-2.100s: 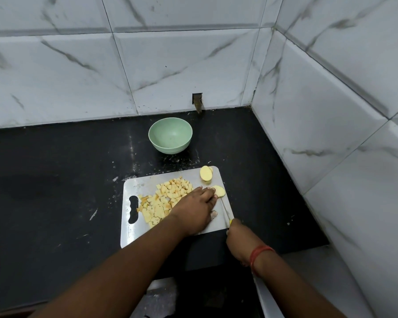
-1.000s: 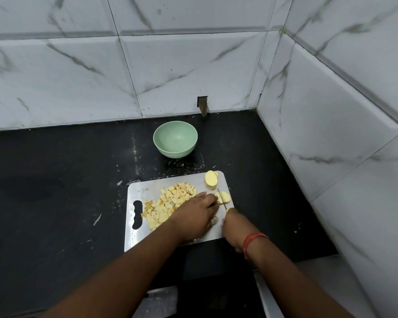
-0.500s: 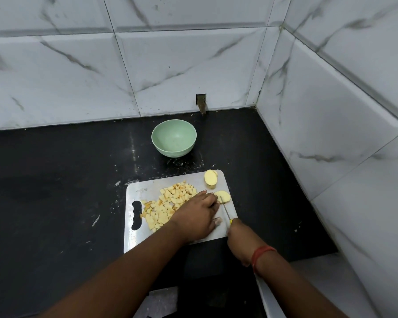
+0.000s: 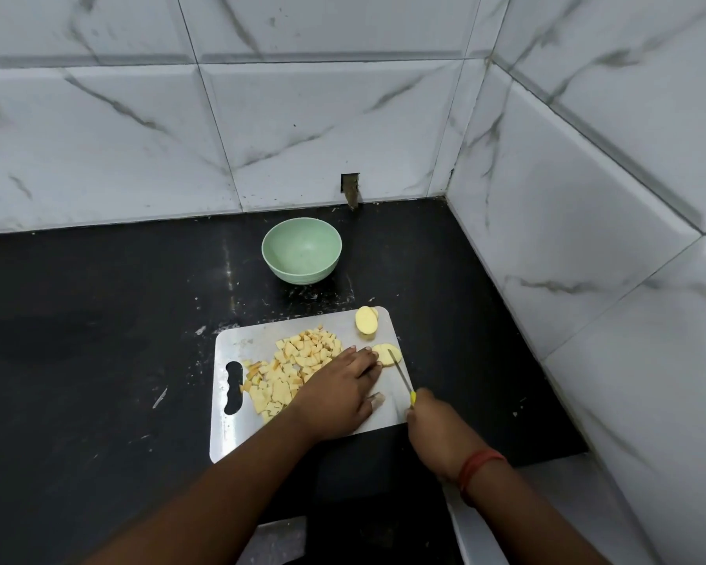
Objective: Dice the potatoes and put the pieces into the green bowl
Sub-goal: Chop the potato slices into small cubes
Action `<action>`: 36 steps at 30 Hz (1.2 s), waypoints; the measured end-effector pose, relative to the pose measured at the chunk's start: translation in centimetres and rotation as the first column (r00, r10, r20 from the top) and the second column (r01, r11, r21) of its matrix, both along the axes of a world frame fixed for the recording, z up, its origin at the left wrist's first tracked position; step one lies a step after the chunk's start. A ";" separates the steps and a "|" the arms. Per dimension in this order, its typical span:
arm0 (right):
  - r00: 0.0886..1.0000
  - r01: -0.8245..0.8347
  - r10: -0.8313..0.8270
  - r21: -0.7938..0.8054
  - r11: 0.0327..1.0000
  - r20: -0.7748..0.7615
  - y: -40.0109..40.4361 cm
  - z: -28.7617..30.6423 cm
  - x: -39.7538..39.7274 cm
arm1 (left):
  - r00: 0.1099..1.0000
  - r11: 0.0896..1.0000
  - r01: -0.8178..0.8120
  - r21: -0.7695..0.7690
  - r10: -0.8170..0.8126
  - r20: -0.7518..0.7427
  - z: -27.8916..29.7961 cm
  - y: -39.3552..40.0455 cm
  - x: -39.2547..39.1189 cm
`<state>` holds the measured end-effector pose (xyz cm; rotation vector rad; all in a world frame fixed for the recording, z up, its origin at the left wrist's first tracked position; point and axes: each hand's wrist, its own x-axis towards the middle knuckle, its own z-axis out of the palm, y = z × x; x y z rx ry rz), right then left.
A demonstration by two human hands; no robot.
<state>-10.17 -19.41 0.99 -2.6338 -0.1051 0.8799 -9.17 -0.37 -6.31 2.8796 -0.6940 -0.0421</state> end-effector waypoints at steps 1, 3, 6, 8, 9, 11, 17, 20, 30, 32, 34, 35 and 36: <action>1.000 0.008 -0.008 0.001 1.000 -0.003 0.3 0.3 0.2 | 1.000 1.000 -0.006 -0.001 0.006 0.014 -0.1 0.0 -0.1; 1.000 0.016 -0.017 -0.008 1.000 -0.024 1.1 0.7 0.7 | 0.998 0.999 -0.032 -0.009 0.032 0.052 -0.3 0.2 -0.3; 0.998 -0.022 0.019 -0.050 0.999 -0.060 2.0 1.0 1.0 | 0.996 0.999 -0.037 0.009 0.036 0.084 -0.5 0.4 -0.5; 0.997 -0.037 0.032 -0.086 0.996 -0.065 2.5 0.9 1.2 | 0.994 0.999 -0.032 0.018 0.030 0.100 -0.5 0.4 -0.5; 0.997 -0.021 0.015 -0.086 0.996 -0.069 2.7 0.8 1.3 | 0.994 0.999 -0.032 0.021 0.029 0.105 -0.5 0.5 -0.5; 0.997 0.008 -0.014 -0.086 0.996 -0.075 3.0 0.7 1.4 | 0.995 0.999 -0.029 0.023 0.027 0.101 -0.6 0.4 -0.4; 0.999 -0.013 0.010 -0.058 0.998 -0.046 3.2 -0.3 1.7 | 0.994 1.000 -0.026 0.002 0.026 0.109 -0.7 0.4 -0.4; 0.998 -0.026 0.024 -0.039 0.999 -0.059 3.5 -0.6 1.8 | 0.992 1.000 -0.020 0.001 0.020 0.127 -0.9 0.5 -0.4; 0.998 -0.012 0.014 0.033 0.999 -0.054 3.3 -1.0 1.7 | 0.993 0.999 -0.020 0.028 0.017 0.119 -0.6 0.5 -0.4; 0.998 -0.021 0.021 0.013 1.000 -0.055 3.3 -1.2 1.7 | 0.994 0.999 -0.021 0.040 0.017 0.111 -0.6 0.5 -0.3; 0.998 -0.017 0.017 0.001 1.000 -0.063 3.2 -1.5 1.7 | 0.993 0.997 -0.027 0.066 0.019 0.114 -0.6 0.5 -0.3; 0.998 -0.016 0.016 -0.007 1.000 -0.064 3.1 -1.6 1.7 | 0.993 0.996 -0.030 0.079 0.021 0.114 -0.6 0.4 -0.3; 0.998 -0.017 0.016 -0.015 1.000 -0.064 3.0 -1.7 1.7 | 0.994 0.995 -0.030 0.092 0.020 0.110 -0.6 0.3 -0.3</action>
